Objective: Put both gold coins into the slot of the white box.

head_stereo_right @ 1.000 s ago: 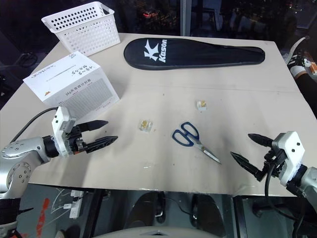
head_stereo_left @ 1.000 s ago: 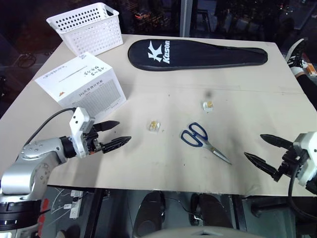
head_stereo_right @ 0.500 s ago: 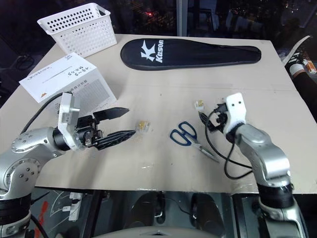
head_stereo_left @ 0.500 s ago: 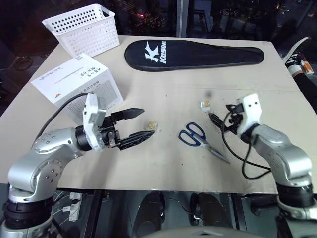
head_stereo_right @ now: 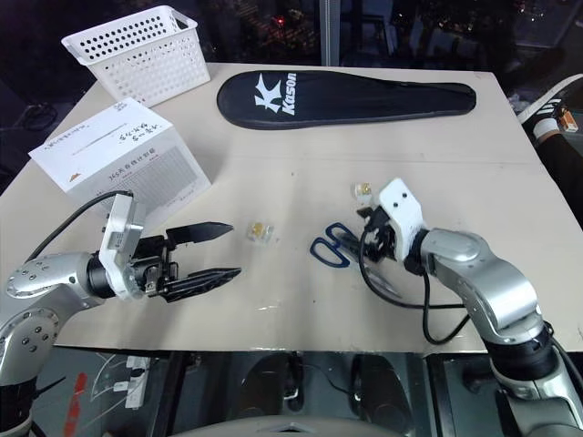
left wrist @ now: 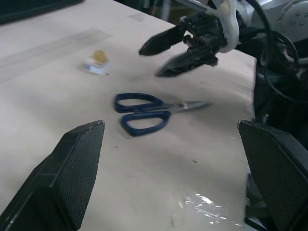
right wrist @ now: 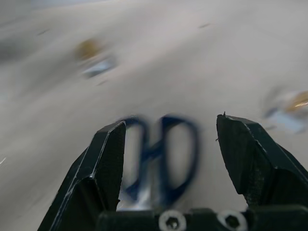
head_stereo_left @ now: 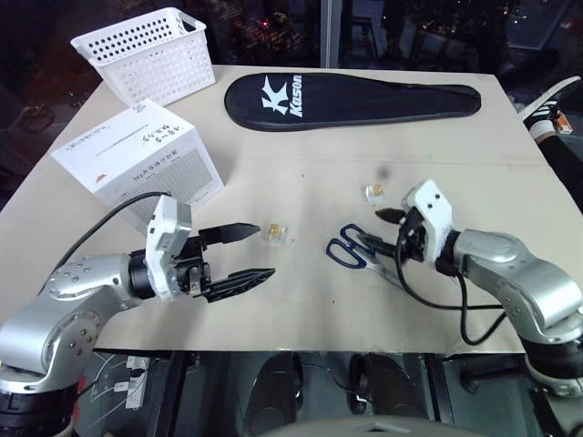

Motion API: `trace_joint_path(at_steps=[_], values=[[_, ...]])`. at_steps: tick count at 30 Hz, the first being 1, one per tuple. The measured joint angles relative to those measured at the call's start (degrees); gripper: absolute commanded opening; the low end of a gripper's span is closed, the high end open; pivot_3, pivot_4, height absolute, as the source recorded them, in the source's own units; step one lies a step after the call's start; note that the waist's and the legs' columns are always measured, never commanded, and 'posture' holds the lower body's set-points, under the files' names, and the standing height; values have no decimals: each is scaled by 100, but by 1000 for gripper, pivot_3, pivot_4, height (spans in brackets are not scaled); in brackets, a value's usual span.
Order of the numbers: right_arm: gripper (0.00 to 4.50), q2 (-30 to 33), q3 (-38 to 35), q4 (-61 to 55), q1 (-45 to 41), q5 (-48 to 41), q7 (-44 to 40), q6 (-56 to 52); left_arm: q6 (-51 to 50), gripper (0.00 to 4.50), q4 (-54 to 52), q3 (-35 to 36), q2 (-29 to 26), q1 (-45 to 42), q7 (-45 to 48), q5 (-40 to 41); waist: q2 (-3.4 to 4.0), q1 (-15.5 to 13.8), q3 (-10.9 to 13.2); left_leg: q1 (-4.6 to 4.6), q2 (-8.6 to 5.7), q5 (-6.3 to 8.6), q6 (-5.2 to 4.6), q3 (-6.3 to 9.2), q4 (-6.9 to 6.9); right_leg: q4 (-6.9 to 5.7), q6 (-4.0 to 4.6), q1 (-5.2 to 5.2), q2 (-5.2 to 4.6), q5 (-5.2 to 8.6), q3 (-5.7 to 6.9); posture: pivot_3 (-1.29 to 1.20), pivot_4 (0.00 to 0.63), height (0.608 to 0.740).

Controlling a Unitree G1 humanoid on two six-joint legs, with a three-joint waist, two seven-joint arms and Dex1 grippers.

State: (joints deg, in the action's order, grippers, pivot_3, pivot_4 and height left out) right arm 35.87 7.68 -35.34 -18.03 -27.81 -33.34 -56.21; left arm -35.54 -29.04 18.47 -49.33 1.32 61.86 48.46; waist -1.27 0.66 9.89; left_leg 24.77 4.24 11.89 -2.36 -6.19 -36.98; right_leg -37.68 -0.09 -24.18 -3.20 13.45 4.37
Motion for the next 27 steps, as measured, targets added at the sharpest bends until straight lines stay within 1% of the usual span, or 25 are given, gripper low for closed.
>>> trace_joint_path(at_steps=[1,3,6,8,11,12,13,14,15,17,18,20,24,27], values=[[3264,222,71,-83,217,-30,-113,-62,21,4500,-32,-1,-90,87,109,-6,-1,-1,-1,-1,0,0,0,0,0,1,1,1,-2,1,0,0,150,740],[3264,371,222,-37,449,4,-151,-129,81,4500,-53,-3,-200,156,306,-42,-1,-5,-1,1,-1,0,0,0,-4,0,2,0,-6,1,0,0,150,740],[3264,379,451,159,601,145,-143,-59,228,4500,-74,-7,-352,180,572,-146,0,4,0,1,-1,14,23,-3,-8,0,2,0,-8,1,-1,0,150,740],[3264,337,498,287,603,267,-123,123,287,4500,-72,-20,-357,185,650,-199,-4,7,-2,1,-1,15,24,-3,-9,0,2,0,-6,1,-1,0,150,740],[3264,75,552,688,567,482,-28,412,332,4500,-56,-60,-358,170,682,-231,-9,2,-7,-1,0,14,23,-2,-11,-1,2,1,-1,1,-1,0,150,740],[2993,-24,561,804,545,537,11,508,338,4500,-56,-74,-358,152,692,-232,-10,7,-8,-1,2,14,23,-2,-13,-2,1,1,0,1,-1,0,150,740],[2841,-71,575,901,522,594,21,592,342,4500,-56,-83,-358,137,704,-234,-11,9,-8,-2,3,14,23,-2,-16,-4,1,1,0,0,-1,0,150,740],[2345,-80,581,980,518,679,30,692,346,4500,-56,-85,-359,135,714,-237,-11,7,-9,-6,3,14,24,-2,-19,-5,1,2,-1,1,-1,0,150,740],[2001,-80,580,1011,517,724,37,728,346,4500,-56,-85,-359,135,716,-240,-12,4,-9,-6,4,14,24,-2,-21,-5,1,2,-1,1,0,0,150,740],[947,-56,563,1046,525,815,53,770,350,4500,-49,-86,-359,134,721,-251,-12,-3,-11,-5,4,15,24,-2,-22,-5,2,2,-4,1,0,0,150,740],[646,-8,546,1015,554,837,30,771,355,4500,-40,-87,-359,134,724,-269,-12,-5,-11,-5,4,15,25,-1,-21,-4,2,2,-5,1,0,0,150,740],[403,84,509,914,629,837,-7,775,369,4500,-6,-92,-359,134,727,-319,-20,-7,-16,-5,4,15,25,0,-20,-4,2,2,-5,1,2,0,150,740],[400,261,361,677,912,821,-139,928,404,4500,2,-112,-338,126,728,-339,-18,-58,-15,0,0,16,24,3,-16,1,2,2,-11,2,9,0,150,740],[398,339,25,426,1377,689,-262,1057,448,4500,48,-129,-317,113,729,-350,-16,-133,-13,7,-1,17,23,4,-12,8,2,1,-11,2,11,0,150,740]])
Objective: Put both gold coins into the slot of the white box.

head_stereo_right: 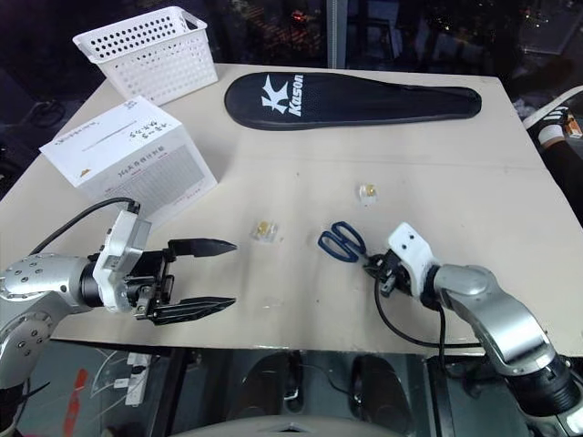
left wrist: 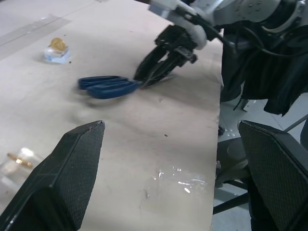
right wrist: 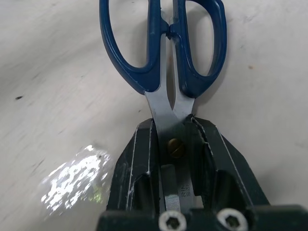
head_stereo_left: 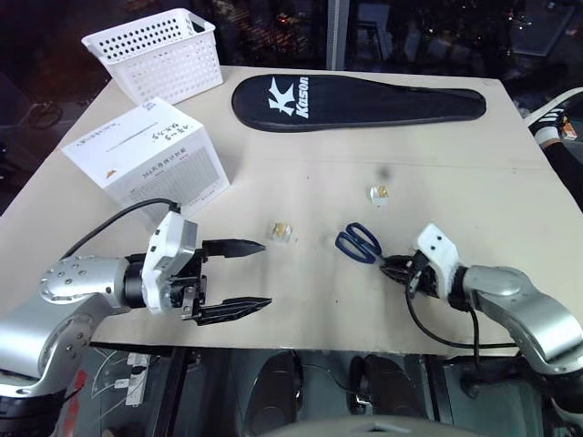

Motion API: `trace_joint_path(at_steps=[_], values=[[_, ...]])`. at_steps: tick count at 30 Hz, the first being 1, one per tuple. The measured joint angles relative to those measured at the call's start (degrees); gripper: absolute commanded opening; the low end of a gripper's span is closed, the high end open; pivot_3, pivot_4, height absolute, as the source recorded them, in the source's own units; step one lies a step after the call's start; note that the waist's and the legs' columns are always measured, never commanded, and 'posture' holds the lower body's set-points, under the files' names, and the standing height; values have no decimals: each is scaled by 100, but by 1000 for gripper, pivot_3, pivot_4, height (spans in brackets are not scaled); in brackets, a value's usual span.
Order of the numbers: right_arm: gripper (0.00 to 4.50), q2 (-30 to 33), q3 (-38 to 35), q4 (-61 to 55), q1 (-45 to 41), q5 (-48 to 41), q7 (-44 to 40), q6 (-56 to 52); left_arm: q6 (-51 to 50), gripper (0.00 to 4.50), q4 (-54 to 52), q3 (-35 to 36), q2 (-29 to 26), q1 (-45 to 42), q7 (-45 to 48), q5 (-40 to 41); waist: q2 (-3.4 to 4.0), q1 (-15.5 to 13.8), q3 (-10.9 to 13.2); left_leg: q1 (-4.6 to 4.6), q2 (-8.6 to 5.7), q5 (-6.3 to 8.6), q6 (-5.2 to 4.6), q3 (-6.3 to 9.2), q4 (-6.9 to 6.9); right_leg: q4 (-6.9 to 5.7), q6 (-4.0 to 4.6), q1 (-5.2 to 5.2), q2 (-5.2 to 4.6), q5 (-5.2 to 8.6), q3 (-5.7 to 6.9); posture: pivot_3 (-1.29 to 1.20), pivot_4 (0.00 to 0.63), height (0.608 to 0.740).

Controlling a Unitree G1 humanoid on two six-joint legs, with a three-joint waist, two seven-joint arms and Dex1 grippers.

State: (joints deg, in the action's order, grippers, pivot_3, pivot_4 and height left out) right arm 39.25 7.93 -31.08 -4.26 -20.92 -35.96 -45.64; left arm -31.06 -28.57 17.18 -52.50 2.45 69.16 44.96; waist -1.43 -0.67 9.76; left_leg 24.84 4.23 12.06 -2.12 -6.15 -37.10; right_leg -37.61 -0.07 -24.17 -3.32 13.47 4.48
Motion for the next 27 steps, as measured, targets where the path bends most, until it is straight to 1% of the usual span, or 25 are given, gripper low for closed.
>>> trace_joint_path(at_steps=[4,7,9,12,14,16,18,21,23,25,26,27], values=[[398,225,-497,-265,704,-17,-90,266,53,4500,35,-55,24,-9,16,-42,6,-35,4,2,-2,1,1,2,1,5,-1,0,-1,1,4,0,150,740],[398,144,-1550,-274,1420,33,226,311,98,4500,61,-113,51,-6,31,-68,9,-37,6,1,-4,1,1,2,-2,3,-2,1,-4,0,3,0,150,740],[398,122,-2282,-175,1522,255,622,355,129,4500,65,-153,82,-28,17,-84,9,-13,5,-5,-2,1,2,0,-6,0,-2,2,-4,0,1,0,150,740],[398,10,-2657,170,1422,452,985,352,154,4500,84,-191,136,-91,-25,-91,11,-3,6,-8,1,1,2,0,-7,-5,-2,1,-3,0,0,0,150,740],[398,-34,-2632,584,1082,657,1221,362,171,4500,145,-237,238,-282,-76,-100,15,7,8,-8,1,0,2,0,-8,-8,-1,0,7,0,-4,0,150,740],[398,-39,-2443,937,753,866,1370,406,198,4500,192,-319,270,-433,-90,-119,16,16,8,-8,0,0,1,-1,-8,-10,-1,1,12,0,-9,0,150,740],[398,-152,-2123,1446,153,1094,1497,515,268,4500,293,-464,367,-571,-106,-221,6,76,3,-10,-1,-14,-22,-7,-8,-10,-2,2,19,-1,-19,0,150,740],[1246,-303,-1956,1799,-245,1152,1510,573,315,4500,371,-586,407,-689,-128,-283,-13,146,-8,-10,1,-15,-24,-8,-9,-11,-2,4,20,-1,-22,0,150,740],[2188,-341,-1952,1851,-350,1152,1501,551,363,4500,432,-590,412,-686,-134,-313,-18,167,-10,-12,4,-15,-24,-13,-9,-12,-3,4,20,-2,-28,0,150,740],[3088,-349,-1920,1719,-257,1142,1475,421,402,4500,446,-586,412,-618,-135,-315,-16,166,-9,-12,7,-15,-24,-13,-8,-13,-2,2,20,-2,-30,0,150,740],[3356,-359,-1894,1702,-227,1141,1464,397,402,4500,446,-585,412,-599,-137,-316,-13,160,-8,-12,8,-15,-24,-14,-8,-14,-2,1,20,-1,-31,0,150,740],[3356,-375,-1878,1551,-83,1127,1458,309,414,4500,442,-578,413,-514,-138,-316,2,145,2,-8,7,-15,-24,-13,-7,-14,-2,-2,18,-1,-33,0,150,740]])
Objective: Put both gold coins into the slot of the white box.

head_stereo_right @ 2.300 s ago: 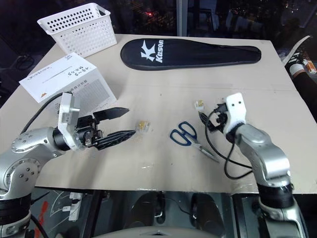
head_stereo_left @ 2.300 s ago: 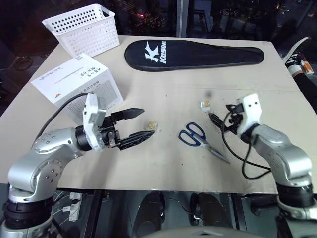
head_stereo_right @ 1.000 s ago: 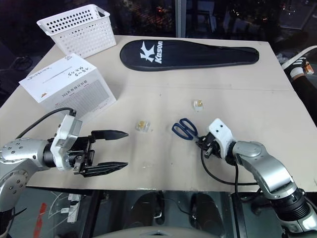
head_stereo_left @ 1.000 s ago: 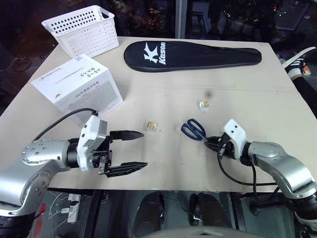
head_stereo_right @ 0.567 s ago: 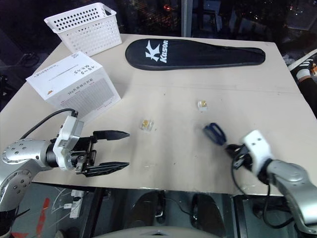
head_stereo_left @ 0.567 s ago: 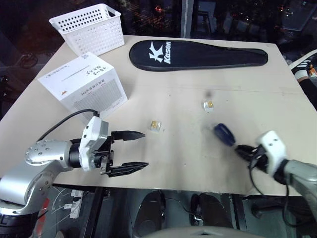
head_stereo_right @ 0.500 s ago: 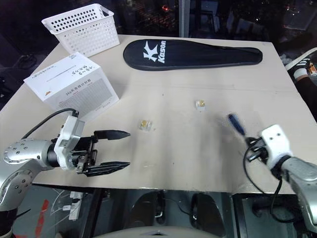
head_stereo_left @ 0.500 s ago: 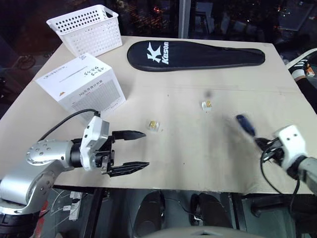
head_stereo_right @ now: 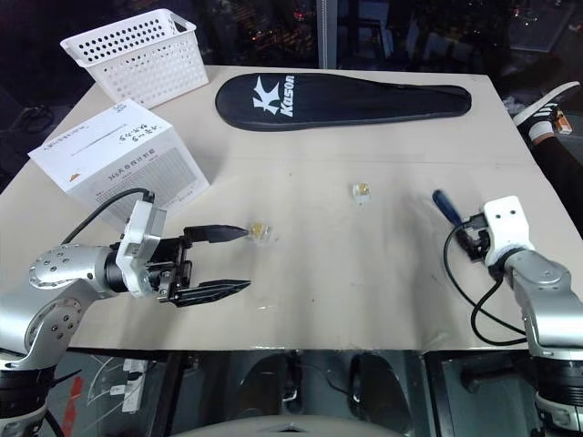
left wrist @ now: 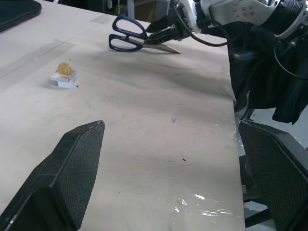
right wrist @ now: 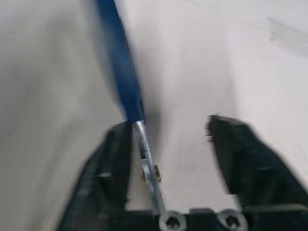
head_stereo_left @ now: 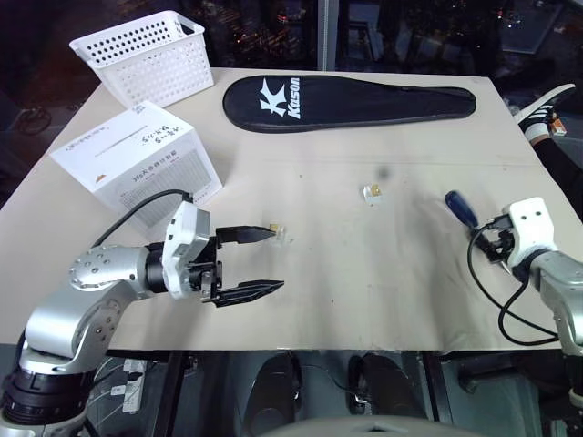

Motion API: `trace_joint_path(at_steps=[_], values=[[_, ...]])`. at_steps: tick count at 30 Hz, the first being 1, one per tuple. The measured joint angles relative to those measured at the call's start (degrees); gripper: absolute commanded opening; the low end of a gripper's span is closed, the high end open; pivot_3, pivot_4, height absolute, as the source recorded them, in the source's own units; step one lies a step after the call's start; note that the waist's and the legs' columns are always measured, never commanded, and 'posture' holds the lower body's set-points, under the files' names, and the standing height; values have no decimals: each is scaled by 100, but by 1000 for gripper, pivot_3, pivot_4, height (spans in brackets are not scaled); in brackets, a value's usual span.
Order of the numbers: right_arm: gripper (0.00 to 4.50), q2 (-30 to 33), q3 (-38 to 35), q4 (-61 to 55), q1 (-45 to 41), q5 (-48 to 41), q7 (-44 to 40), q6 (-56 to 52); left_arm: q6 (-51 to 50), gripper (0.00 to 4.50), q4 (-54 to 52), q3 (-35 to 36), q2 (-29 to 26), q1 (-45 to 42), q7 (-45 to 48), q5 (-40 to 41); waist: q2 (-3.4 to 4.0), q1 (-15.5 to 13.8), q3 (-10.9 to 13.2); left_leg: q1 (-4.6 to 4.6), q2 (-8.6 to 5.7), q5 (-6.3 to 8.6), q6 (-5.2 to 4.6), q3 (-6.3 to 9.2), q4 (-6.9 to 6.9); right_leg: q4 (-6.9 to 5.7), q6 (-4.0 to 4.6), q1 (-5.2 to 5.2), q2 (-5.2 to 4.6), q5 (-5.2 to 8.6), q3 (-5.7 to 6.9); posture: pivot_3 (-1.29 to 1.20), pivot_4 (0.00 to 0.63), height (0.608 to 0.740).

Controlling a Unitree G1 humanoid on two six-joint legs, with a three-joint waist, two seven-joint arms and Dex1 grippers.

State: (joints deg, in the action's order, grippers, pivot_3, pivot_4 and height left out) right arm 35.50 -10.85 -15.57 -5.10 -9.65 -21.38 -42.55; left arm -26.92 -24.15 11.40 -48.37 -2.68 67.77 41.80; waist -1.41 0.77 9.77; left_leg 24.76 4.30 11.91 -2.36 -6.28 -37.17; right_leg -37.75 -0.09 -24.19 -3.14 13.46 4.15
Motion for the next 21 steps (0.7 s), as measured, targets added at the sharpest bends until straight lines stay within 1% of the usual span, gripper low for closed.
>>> trace_joint_path(at_steps=[1,2,3,5,6,8,9,10,11,12,13,15,18,21], values=[[3356,0,0,-24,23,-2,-1,-7,1,4500,0,5,0,21,0,0,5,-3,3,0,-1,0,0,-1,1,0,0,0,-1,0,-1,0,150,740],[3356,1,-85,-311,127,-87,-52,-131,13,4500,-3,39,7,84,-11,0,23,-31,14,4,-4,0,0,-4,3,0,-1,-4,-1,0,-4,0,150,740],[3356,4,-196,-575,180,-219,-116,-193,17,4500,-3,66,11,113,-24,0,25,-35,15,3,-5,0,0,-5,4,1,-2,-5,-1,0,-5,0,150,740],[3356,52,-408,-1269,234,-651,-384,-376,30,4500,-7,120,24,181,-53,1,25,-37,15,2,-3,0,0,-2,7,2,-2,-4,1,-1,-4,0,150,740],[3356,68,-483,-1659,201,-1021,-569,-597,29,4500,-7,122,40,182,-66,10,25,-26,15,1,0,0,0,-2,8,2,-2,-4,2,0,-4,0,150,740],[3356,36,-414,-2108,25,-1567,-811,-967,24,4500,-9,125,70,177,-95,17,23,0,14,-2,3,1,0,-2,7,1,-2,-3,3,0,-5,0,150,740],[3356,-71,-164,-2160,-260,-1729,-820,-1175,19,4500,-9,141,75,183,-115,20,17,26,13,-7,6,0,0,-5,6,0,-1,-3,3,0,-6,0,150,740],[3356,-264,104,-2094,-601,-1771,-738,-1340,18,4500,-12,137,92,140,-127,22,17,39,13,-5,10,0,0,-5,1,-1,1,-5,3,-2,-6,0,150,740],[3127,-437,309,-1940,-892,-1761,-610,-1468,15,4500,-14,138,94,119,-134,22,17,44,13,-7,9,0,0,-6,-3,-5,1,-5,3,-2,-7,0,150,740],[2785,-594,521,-1709,-1175,-1705,-437,-1575,14,4500,-13,134,100,72,-140,25,19,31,14,-3,5,1,1,-5,-5,-10,2,-8,2,-2,-4,0,150,740],[2554,-769,773,-1368,-1475,-1562,-237,-1649,2,4500,-10,157,105,63,-175,46,20,11,15,-1,1,0,1,-7,-4,-12,3,-15,0,-2,-6,0,150,740],[1712,-1046,1100,-848,-1900,-1325,20,-1665,-37,4500,-6,167,126,56,-248,78,19,-22,14,11,-4,-1,-1,-6,-3,-12,3,-21,-1,-1,-6,0,150,740],[1712,-1414,1444,-205,-2342,-1021,332,-1557,-137,4500,-18,189,150,47,-422,149,19,-27,14,22,-9,-1,1,-9,-1,-10,-7,-24,-1,-18,-12,0,150,740],[1712,-1617,1471,335,-2567,-801,584,-1510,-222,4500,-141,232,149,72,-565,241,18,-23,14,34,-10,-12,19,-15,0,-8,0,-34,0,-25,-15,0,150,740]])
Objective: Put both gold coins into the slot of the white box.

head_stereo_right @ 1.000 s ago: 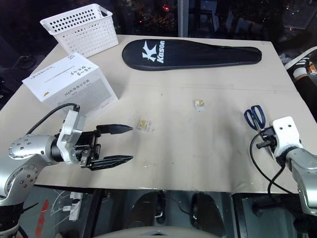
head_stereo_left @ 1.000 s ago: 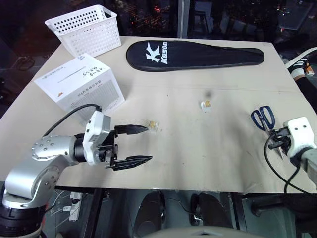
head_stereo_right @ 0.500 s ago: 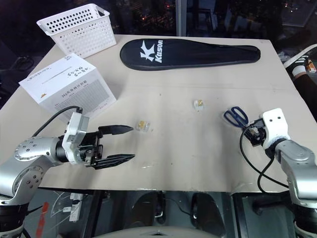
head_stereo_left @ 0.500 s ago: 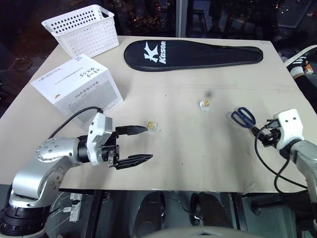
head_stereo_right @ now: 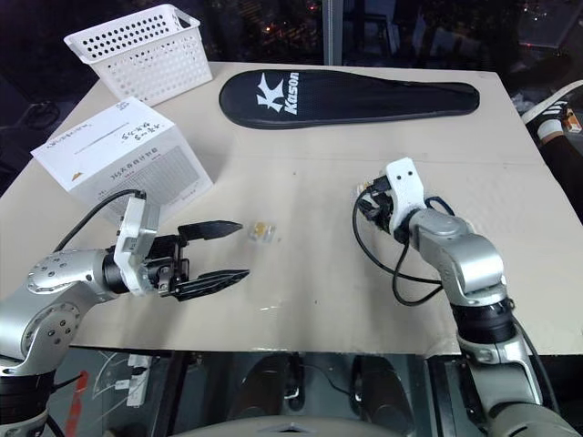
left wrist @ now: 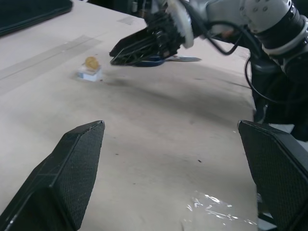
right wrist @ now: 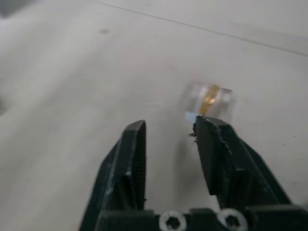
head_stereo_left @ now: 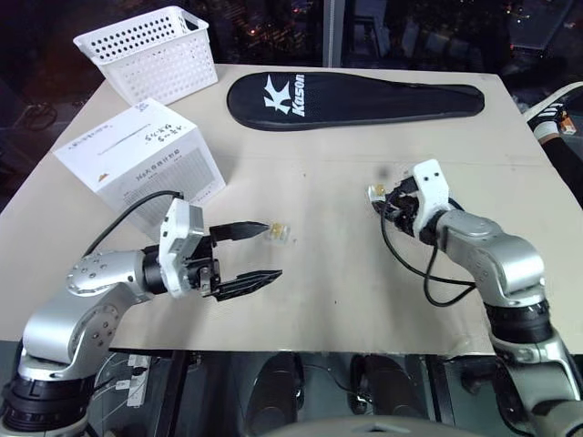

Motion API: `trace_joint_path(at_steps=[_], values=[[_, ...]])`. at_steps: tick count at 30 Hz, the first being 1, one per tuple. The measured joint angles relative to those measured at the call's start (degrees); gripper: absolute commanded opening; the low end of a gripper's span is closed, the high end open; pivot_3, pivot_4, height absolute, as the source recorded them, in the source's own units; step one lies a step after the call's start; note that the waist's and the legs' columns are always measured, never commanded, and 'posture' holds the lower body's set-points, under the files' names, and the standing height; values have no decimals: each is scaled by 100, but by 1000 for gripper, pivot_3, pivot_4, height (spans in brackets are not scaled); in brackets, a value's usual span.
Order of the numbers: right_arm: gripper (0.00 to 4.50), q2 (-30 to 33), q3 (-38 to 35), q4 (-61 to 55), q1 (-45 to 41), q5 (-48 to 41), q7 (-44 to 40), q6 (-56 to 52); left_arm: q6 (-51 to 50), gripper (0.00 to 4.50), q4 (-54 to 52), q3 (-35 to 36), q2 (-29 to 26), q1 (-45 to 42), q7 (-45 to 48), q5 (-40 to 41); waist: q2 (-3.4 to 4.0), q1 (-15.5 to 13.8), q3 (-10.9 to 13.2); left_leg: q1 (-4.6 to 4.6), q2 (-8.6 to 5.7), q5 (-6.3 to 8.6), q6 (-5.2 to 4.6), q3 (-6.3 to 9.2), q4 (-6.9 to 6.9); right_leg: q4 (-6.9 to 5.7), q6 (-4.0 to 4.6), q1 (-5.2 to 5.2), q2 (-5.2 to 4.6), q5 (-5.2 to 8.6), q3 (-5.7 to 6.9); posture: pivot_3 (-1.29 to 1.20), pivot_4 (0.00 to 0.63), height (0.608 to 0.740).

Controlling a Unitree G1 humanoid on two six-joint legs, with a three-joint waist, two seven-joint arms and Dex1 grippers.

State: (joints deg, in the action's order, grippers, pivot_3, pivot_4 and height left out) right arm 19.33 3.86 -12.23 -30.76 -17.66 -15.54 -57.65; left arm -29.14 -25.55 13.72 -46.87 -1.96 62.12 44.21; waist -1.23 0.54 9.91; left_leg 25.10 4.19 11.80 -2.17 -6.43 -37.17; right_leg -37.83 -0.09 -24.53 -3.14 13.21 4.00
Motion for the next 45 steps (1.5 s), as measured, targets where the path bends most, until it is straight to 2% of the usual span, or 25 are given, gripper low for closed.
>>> trace_joint_path(at_steps=[9,21,23,26,39,45], values=[[1712,-260,-31,847,-473,351,247,279,-173,4500,-252,161,0,127,-244,137,1,39,0,-11,4,11,-17,-11,5,-12,-19,-8,9,10,-9,0,150,740],[1712,-420,-31,1133,-668,417,156,420,-177,4500,-265,177,-1,221,-260,158,1,39,0,-12,5,10,-17,-15,5,-14,-18,-8,8,9,-13,0,150,740],[1163,-434,-30,1207,-684,424,148,425,-170,4500,-265,177,-1,229,-257,156,1,40,0,-13,5,10,-17,-16,5,-13,-18,-8,8,9,-13,0,150,740],[25,-458,-31,1299,-689,443,135,430,-162,4500,-265,177,-1,240,-254,154,1,40,0,-12,5,10,-16,-16,5,-13,-17,-8,8,8,-13,0,150,740],[25,-501,-32,1415,-722,542,28,588,-44,4500,-260,270,14,445,-190,122,1,42,0,-15,6,10,-17,-17,5,-14,-17,-7,7,8,-14,0,150,740],[25,-206,-288,418,-421,51,-475,410,-630,4500,-199,395,134,-173,-761,800,1,12,0,-11,5,10,-18,-11,4,-13,-19,-5,5,9,-12,0,150,740]])
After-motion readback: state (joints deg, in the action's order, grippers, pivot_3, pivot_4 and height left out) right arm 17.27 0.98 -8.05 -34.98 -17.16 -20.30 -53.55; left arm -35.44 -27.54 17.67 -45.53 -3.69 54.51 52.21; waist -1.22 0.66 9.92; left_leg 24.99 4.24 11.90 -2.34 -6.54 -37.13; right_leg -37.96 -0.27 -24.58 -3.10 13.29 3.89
